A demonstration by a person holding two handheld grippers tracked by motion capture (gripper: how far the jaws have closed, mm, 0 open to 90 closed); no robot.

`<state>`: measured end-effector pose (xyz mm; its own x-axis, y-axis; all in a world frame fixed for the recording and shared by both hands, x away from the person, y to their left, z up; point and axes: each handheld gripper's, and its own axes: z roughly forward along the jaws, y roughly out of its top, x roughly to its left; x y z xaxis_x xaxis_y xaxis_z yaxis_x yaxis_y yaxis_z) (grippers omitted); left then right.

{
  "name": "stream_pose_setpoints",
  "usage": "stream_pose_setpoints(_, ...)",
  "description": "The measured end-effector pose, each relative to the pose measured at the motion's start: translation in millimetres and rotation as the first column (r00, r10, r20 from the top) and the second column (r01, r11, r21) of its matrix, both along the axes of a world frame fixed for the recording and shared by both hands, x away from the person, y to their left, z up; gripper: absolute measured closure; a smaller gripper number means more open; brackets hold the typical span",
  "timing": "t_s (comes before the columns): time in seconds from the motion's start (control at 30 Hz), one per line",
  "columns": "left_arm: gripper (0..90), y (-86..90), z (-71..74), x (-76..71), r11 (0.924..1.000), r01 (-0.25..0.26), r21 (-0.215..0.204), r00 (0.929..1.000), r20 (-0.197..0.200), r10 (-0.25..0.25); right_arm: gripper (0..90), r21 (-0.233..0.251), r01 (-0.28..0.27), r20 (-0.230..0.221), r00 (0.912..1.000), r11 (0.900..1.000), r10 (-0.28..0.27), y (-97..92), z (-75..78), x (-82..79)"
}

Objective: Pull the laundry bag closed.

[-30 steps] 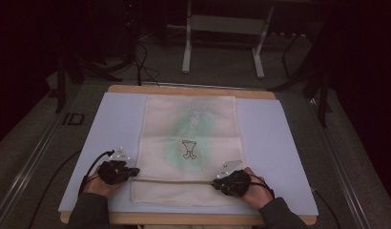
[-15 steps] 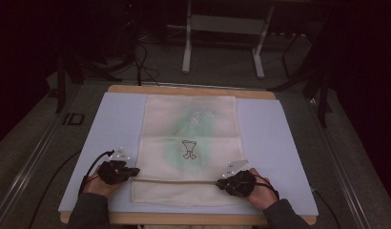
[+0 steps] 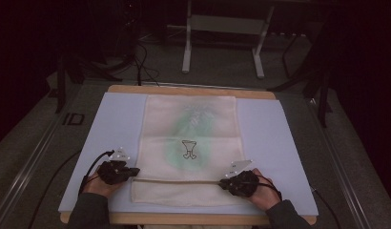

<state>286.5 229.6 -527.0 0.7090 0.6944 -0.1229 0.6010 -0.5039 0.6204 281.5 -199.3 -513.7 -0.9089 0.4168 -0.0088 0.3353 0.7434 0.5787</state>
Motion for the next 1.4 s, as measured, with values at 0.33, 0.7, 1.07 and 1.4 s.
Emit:
stream_pose_setpoints(0.33,89.6,0.0,0.0,-0.1,1.0000,-0.001,0.000,1.0000,0.000,0.001,82.2,0.012,0.014,-0.005,0.9999,0.9998,-0.014,-7.0,-0.3,-0.6)
stream_pose_setpoints(0.7,89.6,0.0,-0.1,-0.2,1.0000,-0.001,-0.001,1.0000,0.000,0.001,82.2,0.007,0.025,0.002,0.9997,0.9997,-0.025,-12.9,0.5,-2.8)
stream_pose_setpoints(1.07,89.6,-0.1,0.0,0.0,1.0000,0.001,0.001,1.0000,0.001,-0.001,82.2,0.019,0.041,-0.002,0.9992,0.9990,-0.041,-20.3,0.9,-4.2)
stream_pose_setpoints(1.4,89.6,-0.2,0.0,-0.2,1.0000,0.001,0.003,1.0000,0.002,-0.001,82.2,0.021,0.040,-0.004,0.9992,0.9990,-0.040,-21.4,1.4,-4.9)
